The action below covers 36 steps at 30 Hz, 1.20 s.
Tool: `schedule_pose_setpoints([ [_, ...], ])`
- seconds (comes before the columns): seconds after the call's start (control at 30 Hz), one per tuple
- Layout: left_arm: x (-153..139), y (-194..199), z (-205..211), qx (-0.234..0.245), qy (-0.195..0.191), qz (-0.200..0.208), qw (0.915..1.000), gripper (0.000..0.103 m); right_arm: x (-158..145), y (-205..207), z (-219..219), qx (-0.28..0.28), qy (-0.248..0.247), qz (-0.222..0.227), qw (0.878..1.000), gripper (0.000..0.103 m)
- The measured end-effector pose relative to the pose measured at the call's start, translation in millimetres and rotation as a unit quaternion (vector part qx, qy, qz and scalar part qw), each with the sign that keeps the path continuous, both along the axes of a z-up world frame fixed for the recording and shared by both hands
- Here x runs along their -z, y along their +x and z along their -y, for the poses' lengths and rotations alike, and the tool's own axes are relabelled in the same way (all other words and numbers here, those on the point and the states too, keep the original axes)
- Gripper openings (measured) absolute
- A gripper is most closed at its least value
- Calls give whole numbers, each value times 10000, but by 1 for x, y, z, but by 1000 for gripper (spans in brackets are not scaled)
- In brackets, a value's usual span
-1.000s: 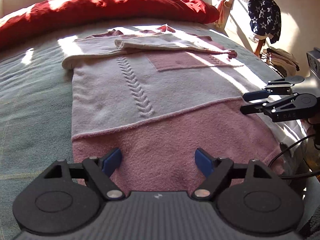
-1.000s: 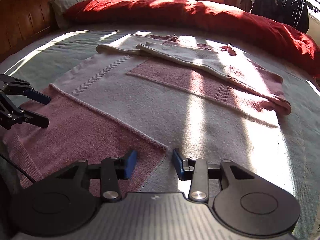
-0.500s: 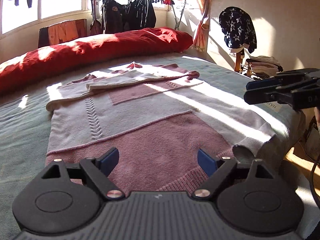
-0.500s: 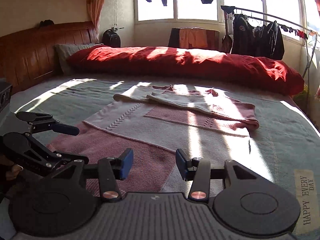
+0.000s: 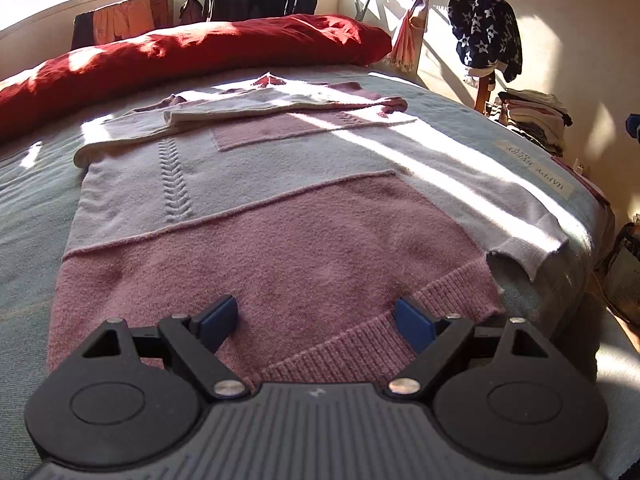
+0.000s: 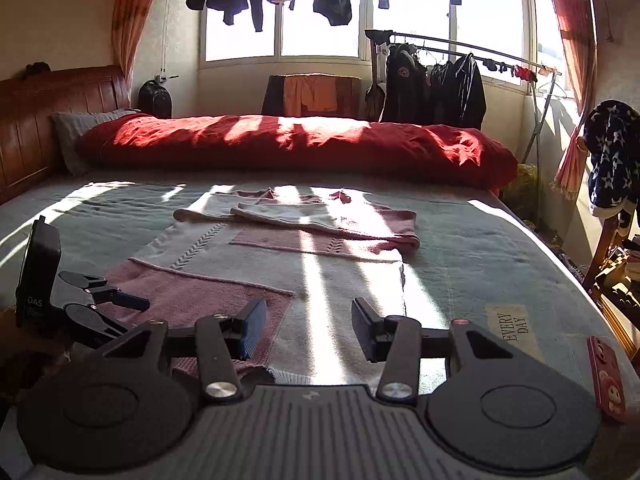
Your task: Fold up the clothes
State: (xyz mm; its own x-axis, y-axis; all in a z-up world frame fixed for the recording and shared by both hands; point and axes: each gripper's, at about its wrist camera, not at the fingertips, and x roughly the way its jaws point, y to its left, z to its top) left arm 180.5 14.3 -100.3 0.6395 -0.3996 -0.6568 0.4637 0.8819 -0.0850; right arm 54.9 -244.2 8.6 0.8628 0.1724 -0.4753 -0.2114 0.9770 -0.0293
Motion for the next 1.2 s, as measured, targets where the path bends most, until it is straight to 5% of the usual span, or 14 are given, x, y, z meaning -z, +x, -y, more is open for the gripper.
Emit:
schedule_pose_setpoints([
  [0.3,1,5,-9,120,-288,-66,9995,87,-5,-14,-24,133,-295,137,9994,52],
  [0.77,-1,5,-10,-78,-105,-267,9996,87,9,23,-2,-11,24,141,9999,52],
  [1.2,-5,5,-5,-132,73,-384,9992,89,29,35,25,52,-193,8,9998,51],
])
